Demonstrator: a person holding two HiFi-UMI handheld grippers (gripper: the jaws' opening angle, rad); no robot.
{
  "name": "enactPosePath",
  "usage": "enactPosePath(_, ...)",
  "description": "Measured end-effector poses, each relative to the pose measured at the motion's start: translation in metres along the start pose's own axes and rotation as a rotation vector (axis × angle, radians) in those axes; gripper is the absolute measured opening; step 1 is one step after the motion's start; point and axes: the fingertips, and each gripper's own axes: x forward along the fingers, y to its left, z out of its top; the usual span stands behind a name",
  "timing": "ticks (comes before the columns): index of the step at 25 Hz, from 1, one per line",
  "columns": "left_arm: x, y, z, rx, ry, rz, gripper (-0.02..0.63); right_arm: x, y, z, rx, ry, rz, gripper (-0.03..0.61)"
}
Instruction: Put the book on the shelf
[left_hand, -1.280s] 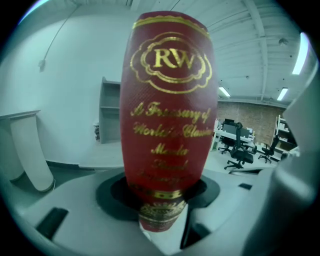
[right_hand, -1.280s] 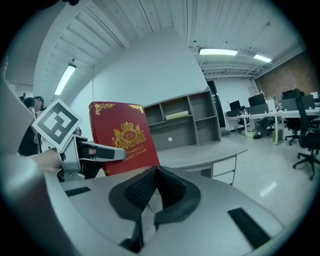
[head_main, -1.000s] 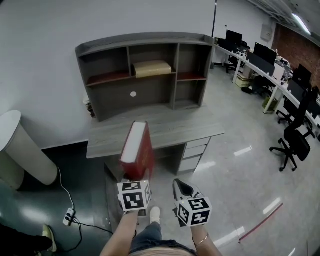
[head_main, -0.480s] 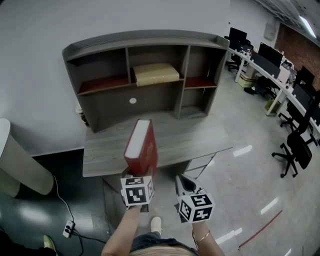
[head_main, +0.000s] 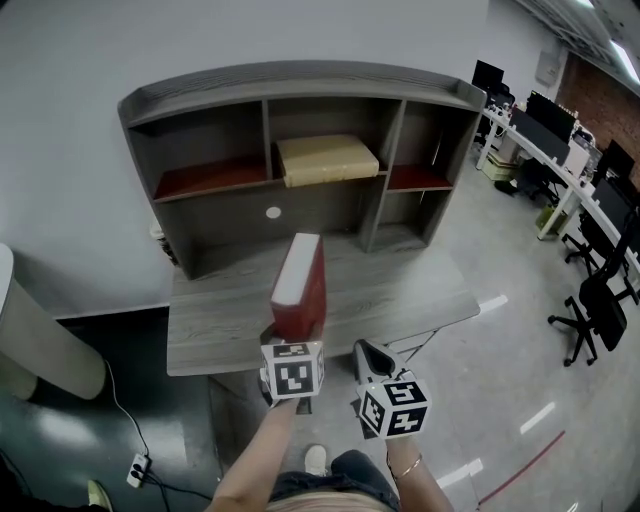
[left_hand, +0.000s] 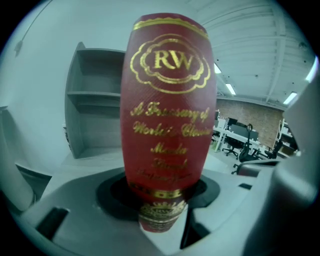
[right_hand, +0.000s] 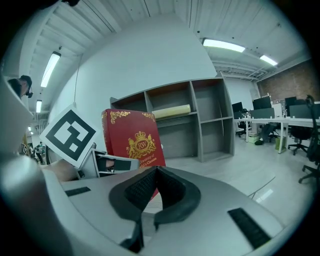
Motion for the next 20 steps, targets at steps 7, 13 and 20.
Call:
enactPosePath(7,0.042,0.005,0.012,-0.062,0.007,0.027,0.232,0.027,-0.019,0.005,0.008,0.019,-0.009,0.009)
enactPosePath(13,0.087,0.008,0.024,-0.089,0.015,0.076,0.232,0.062,-0.04,0.014,-0.006,0.034,0.024,0.009)
enactPosePath(20,0.141,0.005,0.041,-0.111,0.029,0.122,0.231,0.108,-0.072,0.026,-0.017,0.062,0.048,0.009)
